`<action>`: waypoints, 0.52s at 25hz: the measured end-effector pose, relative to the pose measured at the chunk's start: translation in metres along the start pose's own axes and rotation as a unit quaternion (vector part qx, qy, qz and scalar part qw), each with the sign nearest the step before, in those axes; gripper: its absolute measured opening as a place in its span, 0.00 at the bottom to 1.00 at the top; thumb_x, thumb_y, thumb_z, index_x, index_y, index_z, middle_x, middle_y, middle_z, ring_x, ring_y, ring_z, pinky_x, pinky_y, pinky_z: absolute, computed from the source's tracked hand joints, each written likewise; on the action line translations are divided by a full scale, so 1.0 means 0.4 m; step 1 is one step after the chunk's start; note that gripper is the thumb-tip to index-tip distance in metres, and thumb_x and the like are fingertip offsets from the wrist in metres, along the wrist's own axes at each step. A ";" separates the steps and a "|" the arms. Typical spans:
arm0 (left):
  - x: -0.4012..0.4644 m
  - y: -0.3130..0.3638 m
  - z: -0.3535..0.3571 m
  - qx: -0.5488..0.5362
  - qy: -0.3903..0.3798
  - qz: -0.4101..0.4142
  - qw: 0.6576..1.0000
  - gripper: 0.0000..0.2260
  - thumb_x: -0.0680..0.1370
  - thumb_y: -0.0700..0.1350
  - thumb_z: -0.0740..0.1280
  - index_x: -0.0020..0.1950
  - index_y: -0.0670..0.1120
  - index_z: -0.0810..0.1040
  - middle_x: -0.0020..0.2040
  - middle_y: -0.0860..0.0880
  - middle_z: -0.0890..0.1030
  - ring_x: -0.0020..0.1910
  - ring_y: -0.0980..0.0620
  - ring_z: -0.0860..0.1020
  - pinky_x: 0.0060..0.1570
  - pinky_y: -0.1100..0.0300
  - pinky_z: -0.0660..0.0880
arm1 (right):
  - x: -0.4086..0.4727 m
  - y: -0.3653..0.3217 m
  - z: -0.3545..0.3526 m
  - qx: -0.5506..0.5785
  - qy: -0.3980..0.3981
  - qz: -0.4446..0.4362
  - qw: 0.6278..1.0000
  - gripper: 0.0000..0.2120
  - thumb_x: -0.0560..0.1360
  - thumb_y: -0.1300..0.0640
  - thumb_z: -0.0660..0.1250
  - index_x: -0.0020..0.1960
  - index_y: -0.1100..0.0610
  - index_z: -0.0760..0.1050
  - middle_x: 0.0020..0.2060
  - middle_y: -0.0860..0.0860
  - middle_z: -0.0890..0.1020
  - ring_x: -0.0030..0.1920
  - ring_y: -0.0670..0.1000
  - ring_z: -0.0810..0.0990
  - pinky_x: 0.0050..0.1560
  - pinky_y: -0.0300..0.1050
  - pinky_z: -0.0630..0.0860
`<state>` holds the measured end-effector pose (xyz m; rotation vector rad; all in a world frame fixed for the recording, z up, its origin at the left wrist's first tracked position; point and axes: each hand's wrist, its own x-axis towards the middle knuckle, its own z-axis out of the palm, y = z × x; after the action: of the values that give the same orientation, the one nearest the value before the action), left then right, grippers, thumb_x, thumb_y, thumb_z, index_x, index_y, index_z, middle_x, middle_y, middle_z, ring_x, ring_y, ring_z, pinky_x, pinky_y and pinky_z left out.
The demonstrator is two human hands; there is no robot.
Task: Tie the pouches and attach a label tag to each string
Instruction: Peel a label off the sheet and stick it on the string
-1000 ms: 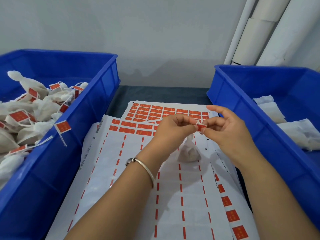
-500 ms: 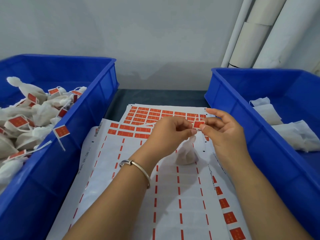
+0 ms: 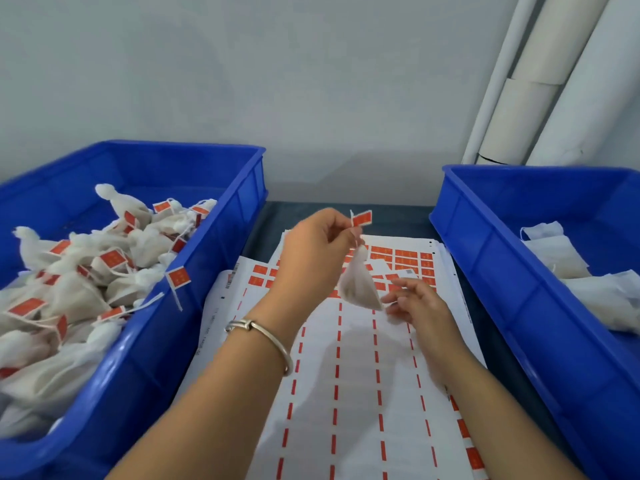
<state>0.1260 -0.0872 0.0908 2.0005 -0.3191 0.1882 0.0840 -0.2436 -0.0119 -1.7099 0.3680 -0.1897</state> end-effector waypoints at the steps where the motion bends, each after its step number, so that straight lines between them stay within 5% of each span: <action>1: 0.007 0.010 -0.037 -0.013 0.029 0.010 0.999 0.09 0.77 0.46 0.66 0.38 0.56 0.74 0.34 0.57 0.79 0.34 0.58 0.77 0.29 0.69 0.73 | -0.005 0.000 0.002 -0.006 -0.009 0.004 1.000 0.07 0.80 0.52 0.59 0.53 0.43 0.75 0.45 0.41 0.82 0.47 0.46 0.82 0.47 0.44 0.77; 10: 0.210 0.041 -0.376 -0.149 0.242 0.000 0.959 0.10 0.78 0.35 0.62 0.39 0.46 0.72 0.41 0.46 0.80 0.35 0.56 0.83 0.38 0.63 0.79 | -0.037 -0.021 0.011 -0.026 -0.024 0.016 0.999 0.06 0.80 0.54 0.60 0.52 0.48 0.76 0.49 0.43 0.82 0.49 0.48 0.82 0.42 0.41 0.76; 13: 0.284 -0.017 -0.417 -0.048 0.253 -0.008 0.966 0.07 0.79 0.37 0.61 0.42 0.45 0.71 0.46 0.45 0.80 0.39 0.55 0.82 0.38 0.65 0.79 | -0.037 -0.021 0.012 -0.029 -0.024 0.014 0.999 0.06 0.80 0.54 0.60 0.52 0.49 0.75 0.50 0.44 0.81 0.50 0.48 0.80 0.44 0.42 0.75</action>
<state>0.2377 0.0500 0.1884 1.7854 0.0165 0.6460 0.0730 -0.2330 -0.0034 -1.7626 0.3653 -0.1172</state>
